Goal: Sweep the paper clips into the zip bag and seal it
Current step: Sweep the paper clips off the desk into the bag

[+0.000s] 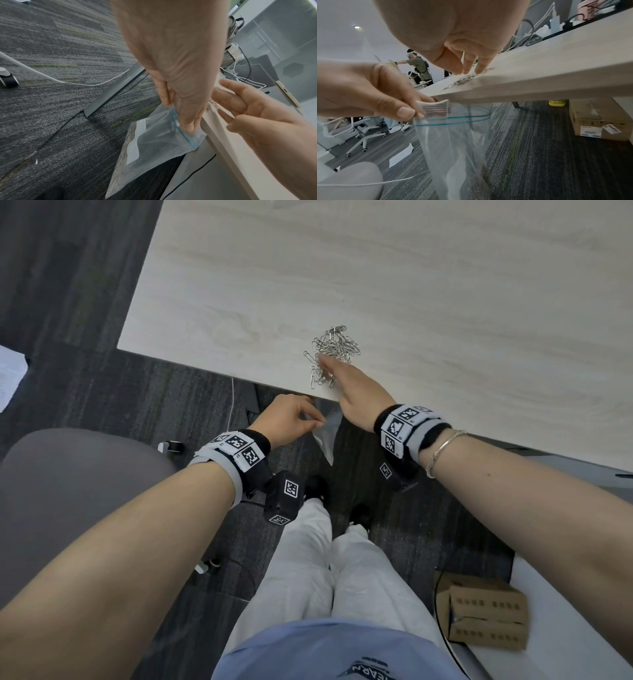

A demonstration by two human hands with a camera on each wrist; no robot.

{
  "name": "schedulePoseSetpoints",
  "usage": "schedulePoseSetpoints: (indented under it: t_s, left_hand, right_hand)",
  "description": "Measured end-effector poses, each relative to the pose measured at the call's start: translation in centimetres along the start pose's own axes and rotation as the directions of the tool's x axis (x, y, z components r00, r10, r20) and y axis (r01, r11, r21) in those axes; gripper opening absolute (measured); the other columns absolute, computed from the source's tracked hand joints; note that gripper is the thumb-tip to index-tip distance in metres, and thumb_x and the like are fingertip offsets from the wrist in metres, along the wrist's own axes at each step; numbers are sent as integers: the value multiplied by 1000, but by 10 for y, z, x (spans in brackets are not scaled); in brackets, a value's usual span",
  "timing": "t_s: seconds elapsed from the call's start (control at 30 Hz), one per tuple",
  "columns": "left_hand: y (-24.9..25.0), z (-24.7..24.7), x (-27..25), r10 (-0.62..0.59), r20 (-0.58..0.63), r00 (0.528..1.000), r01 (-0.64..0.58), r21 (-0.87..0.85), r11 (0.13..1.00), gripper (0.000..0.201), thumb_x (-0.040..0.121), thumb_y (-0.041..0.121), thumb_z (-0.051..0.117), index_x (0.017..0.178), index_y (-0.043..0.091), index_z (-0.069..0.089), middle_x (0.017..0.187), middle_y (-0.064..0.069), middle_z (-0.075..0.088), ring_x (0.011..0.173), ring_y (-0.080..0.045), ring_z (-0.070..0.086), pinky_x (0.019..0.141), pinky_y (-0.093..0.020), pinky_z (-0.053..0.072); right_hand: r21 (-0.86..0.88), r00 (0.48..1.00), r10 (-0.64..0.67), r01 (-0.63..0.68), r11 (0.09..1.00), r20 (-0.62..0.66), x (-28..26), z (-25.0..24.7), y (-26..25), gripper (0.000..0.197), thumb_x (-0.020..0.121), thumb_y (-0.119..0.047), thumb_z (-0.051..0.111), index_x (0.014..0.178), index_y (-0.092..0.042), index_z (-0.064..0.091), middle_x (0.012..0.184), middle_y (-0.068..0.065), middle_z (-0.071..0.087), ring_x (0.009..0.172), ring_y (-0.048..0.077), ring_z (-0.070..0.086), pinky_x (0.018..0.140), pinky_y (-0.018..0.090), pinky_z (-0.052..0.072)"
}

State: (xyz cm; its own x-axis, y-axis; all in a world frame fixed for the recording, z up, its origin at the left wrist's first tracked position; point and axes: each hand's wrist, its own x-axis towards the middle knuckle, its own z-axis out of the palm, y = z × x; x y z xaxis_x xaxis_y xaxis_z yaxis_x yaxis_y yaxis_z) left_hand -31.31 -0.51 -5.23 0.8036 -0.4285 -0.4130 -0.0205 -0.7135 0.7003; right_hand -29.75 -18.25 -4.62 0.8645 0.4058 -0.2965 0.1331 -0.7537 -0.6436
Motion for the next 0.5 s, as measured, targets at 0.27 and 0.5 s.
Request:
schedulePoseSetpoints:
  t_s: [0.27, 0.5]
  left_hand:
    - [-6, -5, 0, -5, -7, 1000, 5, 0, 1000, 12, 83, 19, 69, 92, 15, 76, 99, -8, 72, 105, -25, 61, 94, -36, 47]
    - [-5, -5, 0, -1, -5, 1000, 1, -3, 1000, 11, 83, 20, 70, 91, 17, 76, 98, -7, 72, 104, -23, 61, 94, -35, 47]
  right_hand:
    - [-83, 990, -35, 46, 995, 136, -3, 3, -5, 73, 83, 4, 34, 149, -18, 14, 153, 10, 28, 139, 22, 30, 112, 40, 31]
    - [1, 999, -38, 38, 999, 29, -27, 1, 4, 71, 82, 8, 33, 148, -17, 20, 151, 8, 32, 138, 21, 32, 114, 33, 28]
